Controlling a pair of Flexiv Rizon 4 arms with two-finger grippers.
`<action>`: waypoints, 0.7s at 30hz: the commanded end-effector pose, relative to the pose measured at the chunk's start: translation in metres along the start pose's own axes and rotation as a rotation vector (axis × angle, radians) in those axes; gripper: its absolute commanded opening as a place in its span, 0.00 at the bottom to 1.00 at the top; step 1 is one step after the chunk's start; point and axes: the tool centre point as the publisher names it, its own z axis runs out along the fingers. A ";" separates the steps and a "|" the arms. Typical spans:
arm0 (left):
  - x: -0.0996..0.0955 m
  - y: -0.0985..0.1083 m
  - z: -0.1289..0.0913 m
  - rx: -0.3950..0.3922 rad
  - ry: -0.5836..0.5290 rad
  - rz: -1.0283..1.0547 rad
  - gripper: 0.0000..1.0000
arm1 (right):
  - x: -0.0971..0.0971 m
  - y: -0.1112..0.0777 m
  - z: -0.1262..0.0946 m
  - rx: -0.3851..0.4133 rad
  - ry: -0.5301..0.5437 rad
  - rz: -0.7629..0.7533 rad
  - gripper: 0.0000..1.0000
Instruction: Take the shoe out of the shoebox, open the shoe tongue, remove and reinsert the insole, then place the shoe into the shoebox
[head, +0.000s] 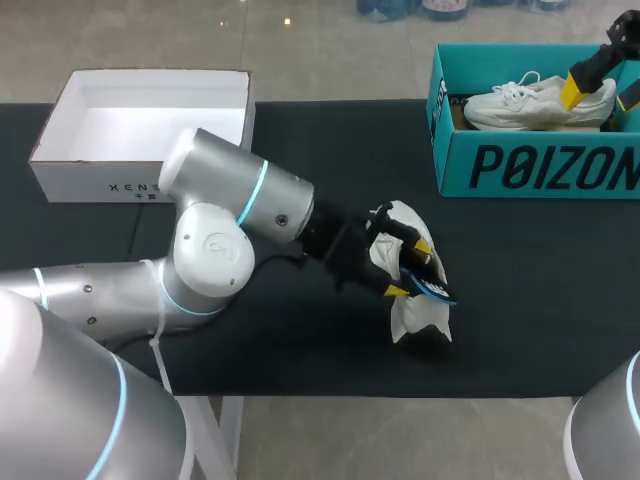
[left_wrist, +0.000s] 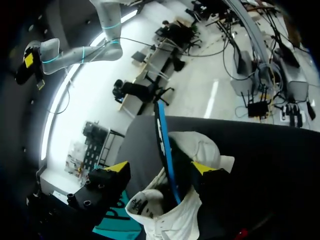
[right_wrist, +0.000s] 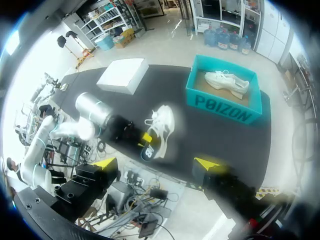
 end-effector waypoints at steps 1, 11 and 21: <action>0.001 -0.010 -0.003 -0.013 -0.008 0.000 0.63 | 0.000 0.003 0.000 0.006 0.000 0.001 1.00; 0.006 -0.015 0.014 0.031 -0.019 -0.017 0.00 | 0.000 0.003 0.000 0.006 0.000 0.001 1.00; 0.002 -0.002 0.009 0.025 0.020 0.025 0.00 | 0.000 0.003 0.000 0.006 0.000 0.001 1.00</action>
